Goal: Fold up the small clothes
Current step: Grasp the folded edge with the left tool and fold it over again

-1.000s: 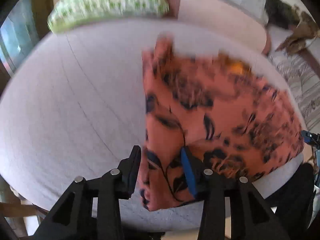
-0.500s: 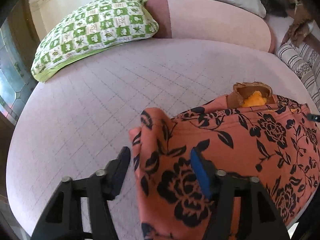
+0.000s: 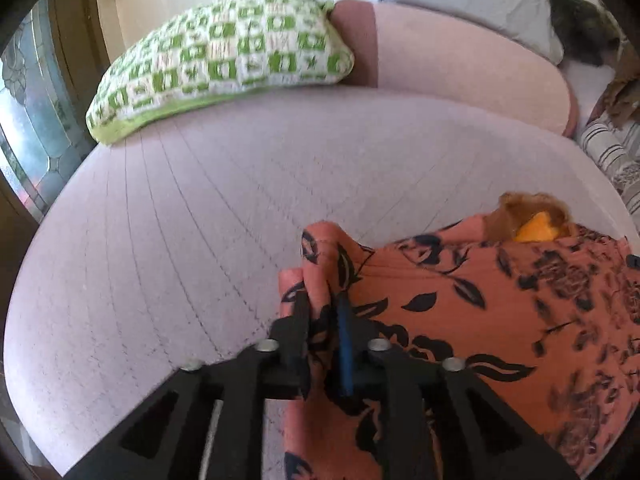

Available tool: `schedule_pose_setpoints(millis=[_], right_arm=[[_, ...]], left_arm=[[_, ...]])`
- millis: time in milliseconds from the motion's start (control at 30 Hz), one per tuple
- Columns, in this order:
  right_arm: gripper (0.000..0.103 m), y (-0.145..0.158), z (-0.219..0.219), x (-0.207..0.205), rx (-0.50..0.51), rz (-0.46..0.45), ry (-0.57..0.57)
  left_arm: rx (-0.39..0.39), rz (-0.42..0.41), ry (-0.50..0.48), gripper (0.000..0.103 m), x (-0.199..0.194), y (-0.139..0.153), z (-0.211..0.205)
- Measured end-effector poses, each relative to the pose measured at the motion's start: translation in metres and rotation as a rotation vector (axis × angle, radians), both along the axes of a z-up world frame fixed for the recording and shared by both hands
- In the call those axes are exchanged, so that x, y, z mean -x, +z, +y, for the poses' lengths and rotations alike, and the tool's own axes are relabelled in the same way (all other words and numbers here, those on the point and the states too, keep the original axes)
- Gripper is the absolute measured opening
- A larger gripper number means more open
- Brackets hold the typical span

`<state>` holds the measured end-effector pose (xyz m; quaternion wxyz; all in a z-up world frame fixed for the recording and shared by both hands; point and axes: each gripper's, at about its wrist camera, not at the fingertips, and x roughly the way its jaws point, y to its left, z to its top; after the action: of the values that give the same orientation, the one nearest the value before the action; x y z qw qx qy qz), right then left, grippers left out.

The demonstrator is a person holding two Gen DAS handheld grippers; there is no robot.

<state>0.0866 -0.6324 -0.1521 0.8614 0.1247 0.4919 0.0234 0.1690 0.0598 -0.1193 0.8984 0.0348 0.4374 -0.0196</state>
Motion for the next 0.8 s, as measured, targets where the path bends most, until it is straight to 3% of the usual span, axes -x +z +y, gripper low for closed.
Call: schedule_pose_setpoints(millis=[67, 167, 267, 300, 333, 400, 467, 500, 533, 600, 667, 800], right_arm=[[0.016, 0.018, -0.001, 0.013, 0.032, -0.027, -0.016], [0.016, 0.054, 0.015, 0.033, 0.051, -0.096, 0.034], [0.018, 0.089, 0.035, 0.063, -0.060, -0.152, 0.121], [0.029, 0.093, 0.041, 0.071, -0.111, -0.158, 0.162], [0.058, 0.090, 0.048, 0.081, -0.188, -0.136, 0.214], [0.092, 0.062, 0.049, 0.090, -0.273, -0.070, 0.225], [0.087, 0.022, 0.036, 0.092, -0.230, 0.040, 0.146], [0.073, 0.010, 0.030, 0.093, -0.224, 0.068, 0.108], [0.071, 0.009, 0.016, 0.098, -0.253, 0.055, 0.055], [0.072, 0.028, 0.008, 0.107, -0.273, 0.022, 0.027], [0.072, 0.057, 0.015, 0.115, -0.217, -0.045, 0.087], [0.072, 0.083, 0.022, 0.106, -0.247, -0.088, 0.150]], left_arm=[[-0.029, -0.035, 0.002, 0.023, 0.008, 0.015, 0.001], [0.003, -0.088, -0.005, 0.025, 0.035, 0.041, 0.004], [0.008, -0.169, -0.037, 0.051, 0.074, 0.062, -0.007], [0.007, -0.185, -0.053, 0.058, 0.080, 0.061, -0.011], [-0.004, -0.184, -0.077, 0.059, 0.088, 0.057, -0.016], [-0.047, -0.087, -0.075, 0.059, 0.091, 0.030, -0.021], [-0.059, 0.116, 0.004, 0.048, 0.074, -0.018, -0.006], [0.046, 0.138, 0.051, 0.048, 0.074, -0.022, 0.010], [0.096, 0.122, 0.082, 0.047, 0.078, -0.015, 0.017], [0.103, 0.039, 0.087, 0.047, 0.086, 0.014, 0.021], [0.073, -0.040, 0.024, 0.047, 0.088, 0.034, 0.015], [0.042, -0.059, -0.037, 0.047, 0.062, 0.046, 0.005]])
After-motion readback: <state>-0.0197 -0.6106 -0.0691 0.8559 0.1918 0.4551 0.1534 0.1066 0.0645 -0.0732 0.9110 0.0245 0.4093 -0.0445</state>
